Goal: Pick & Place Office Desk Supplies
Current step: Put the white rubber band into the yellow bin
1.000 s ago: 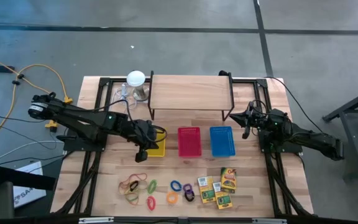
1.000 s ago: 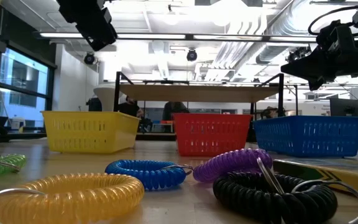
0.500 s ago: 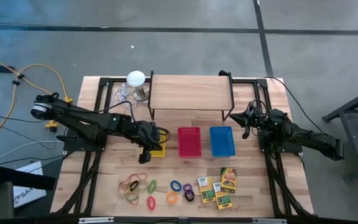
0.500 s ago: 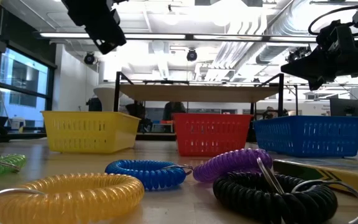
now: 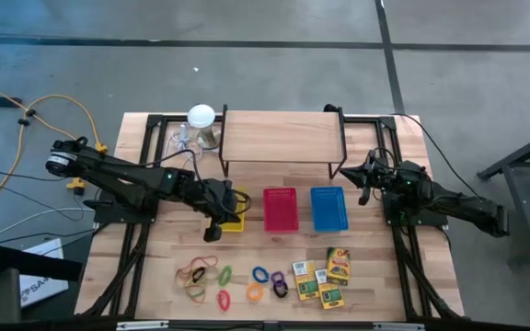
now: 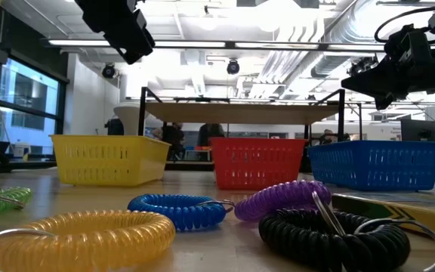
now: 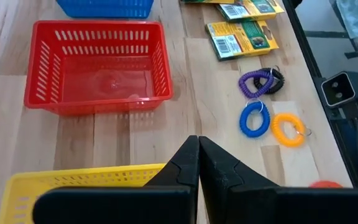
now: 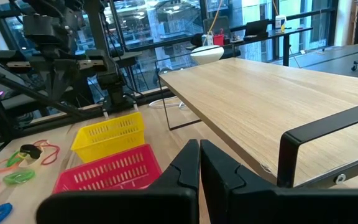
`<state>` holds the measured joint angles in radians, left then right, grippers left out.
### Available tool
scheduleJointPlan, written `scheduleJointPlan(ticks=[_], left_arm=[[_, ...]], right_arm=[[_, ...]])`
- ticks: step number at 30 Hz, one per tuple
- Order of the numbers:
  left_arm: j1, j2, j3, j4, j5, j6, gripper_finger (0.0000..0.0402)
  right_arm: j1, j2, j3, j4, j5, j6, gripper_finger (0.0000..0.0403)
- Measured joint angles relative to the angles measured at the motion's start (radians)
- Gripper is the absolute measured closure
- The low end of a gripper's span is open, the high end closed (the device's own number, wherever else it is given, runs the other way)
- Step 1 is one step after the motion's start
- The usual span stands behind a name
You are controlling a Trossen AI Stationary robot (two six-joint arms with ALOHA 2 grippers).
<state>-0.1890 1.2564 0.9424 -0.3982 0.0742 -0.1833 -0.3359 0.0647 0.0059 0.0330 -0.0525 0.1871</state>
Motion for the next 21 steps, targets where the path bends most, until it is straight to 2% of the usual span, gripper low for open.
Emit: scheduleJointPlan(ticks=[12,21], left_arm=[[-0.053,-0.001,0.0,-0.051,-0.002,0.012,0.0401],[-0.103,-0.001,0.0,-0.126,-0.045,0.019,0.0401]], right_arm=[[0.0,0.0,0.0,0.0,0.0,0.0,0.0401],[0.0,0.0,0.0,0.0,0.0,0.0,0.0401]])
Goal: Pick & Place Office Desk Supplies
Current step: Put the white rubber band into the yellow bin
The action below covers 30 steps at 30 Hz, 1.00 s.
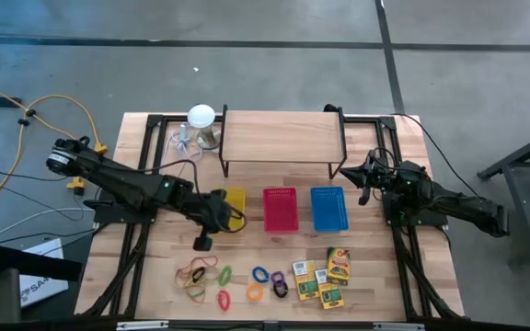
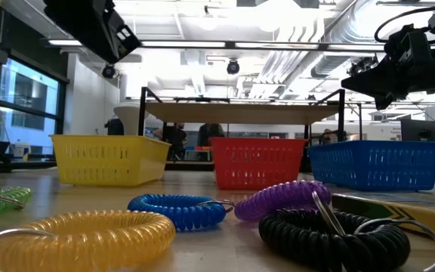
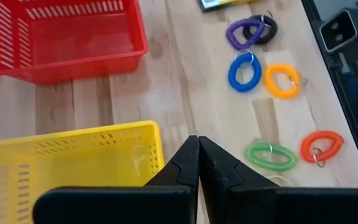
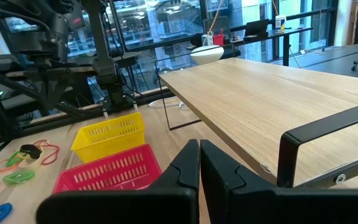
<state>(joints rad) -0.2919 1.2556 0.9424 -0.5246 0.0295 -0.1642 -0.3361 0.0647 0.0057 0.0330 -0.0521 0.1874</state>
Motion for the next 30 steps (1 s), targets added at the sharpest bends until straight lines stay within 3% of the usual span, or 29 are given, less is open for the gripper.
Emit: scheduleJointPlan(ticks=[24,30], left_arm=[[-0.208,0.001,0.0,-0.095,-0.013,-0.054,0.0401],[-0.244,0.048,0.0,-0.104,-0.033,-0.096,0.0401]], right_arm=[[0.0,0.0,0.0,0.0,0.0,0.0,0.0401],[0.0,0.0,0.0,0.0,0.0,0.0,0.0401]])
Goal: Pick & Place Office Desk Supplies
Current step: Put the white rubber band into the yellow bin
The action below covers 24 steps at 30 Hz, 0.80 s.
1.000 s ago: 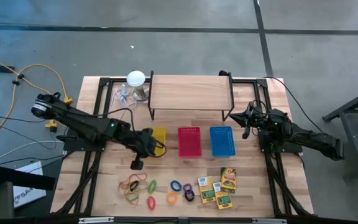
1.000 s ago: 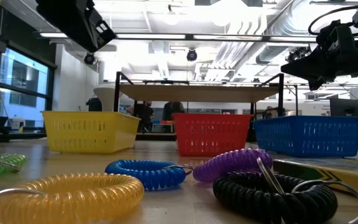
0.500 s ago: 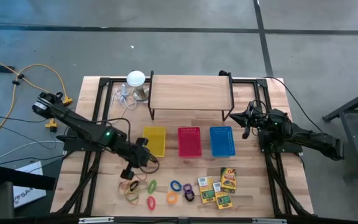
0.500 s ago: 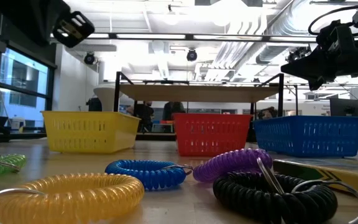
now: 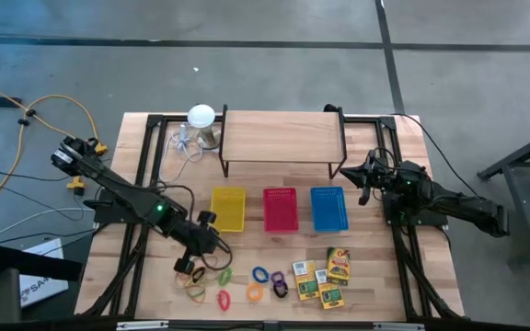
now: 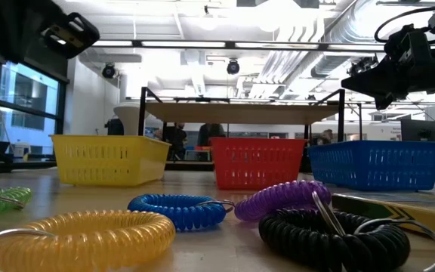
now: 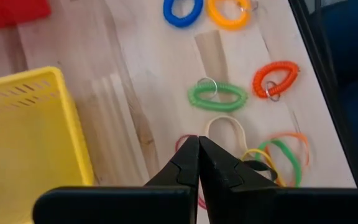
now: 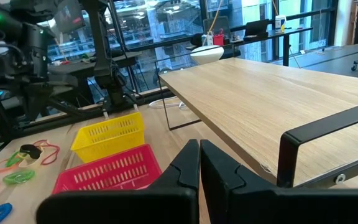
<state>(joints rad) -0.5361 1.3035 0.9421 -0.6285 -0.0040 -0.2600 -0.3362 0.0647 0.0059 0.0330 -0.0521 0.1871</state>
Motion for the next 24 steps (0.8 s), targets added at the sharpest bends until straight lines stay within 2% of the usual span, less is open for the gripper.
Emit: scheduleJointPlan(ticks=[5,17,24], left_arm=[[-0.014,0.035,0.0,0.001,0.012,0.0,0.0389],[-0.018,0.124,0.0,0.005,0.026,-0.003,0.0296],[-0.041,0.182,0.0,0.038,0.054,-0.041,0.0265]], right_arm=[[0.0,0.0,0.0,0.0,0.0,0.0,0.0401],[0.0,0.0,0.0,0.0,0.0,0.0,0.0401],[0.0,0.0,0.0,0.0,0.0,0.0,0.0401]])
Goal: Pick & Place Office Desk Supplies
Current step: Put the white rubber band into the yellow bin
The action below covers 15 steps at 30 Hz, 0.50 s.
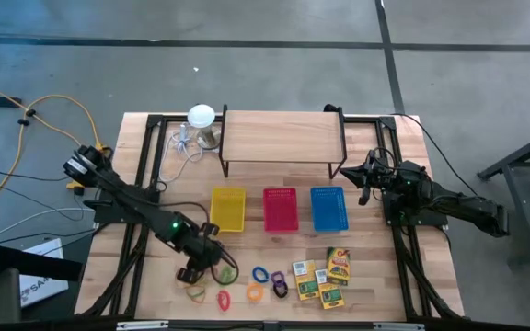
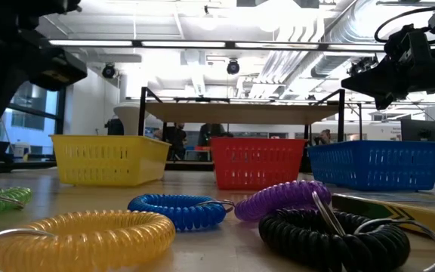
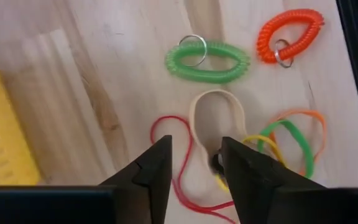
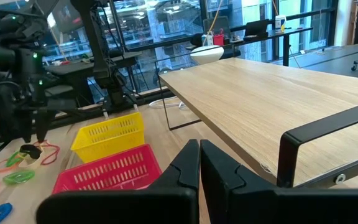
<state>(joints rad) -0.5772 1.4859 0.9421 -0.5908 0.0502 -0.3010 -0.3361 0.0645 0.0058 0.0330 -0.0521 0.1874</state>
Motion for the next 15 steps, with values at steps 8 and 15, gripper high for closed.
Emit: scheduleJointPlan(ticks=[8,15], left_arm=[[-0.018,0.044,0.0,0.008,-0.025,-0.078,0.0255],[-0.017,0.092,0.0,0.048,-0.001,-0.096,0.024]], right_arm=[[0.0,0.0,0.0,0.0,0.0,0.0,0.0401],[0.0,0.0,0.0,0.0,0.0,0.0,0.0401]])
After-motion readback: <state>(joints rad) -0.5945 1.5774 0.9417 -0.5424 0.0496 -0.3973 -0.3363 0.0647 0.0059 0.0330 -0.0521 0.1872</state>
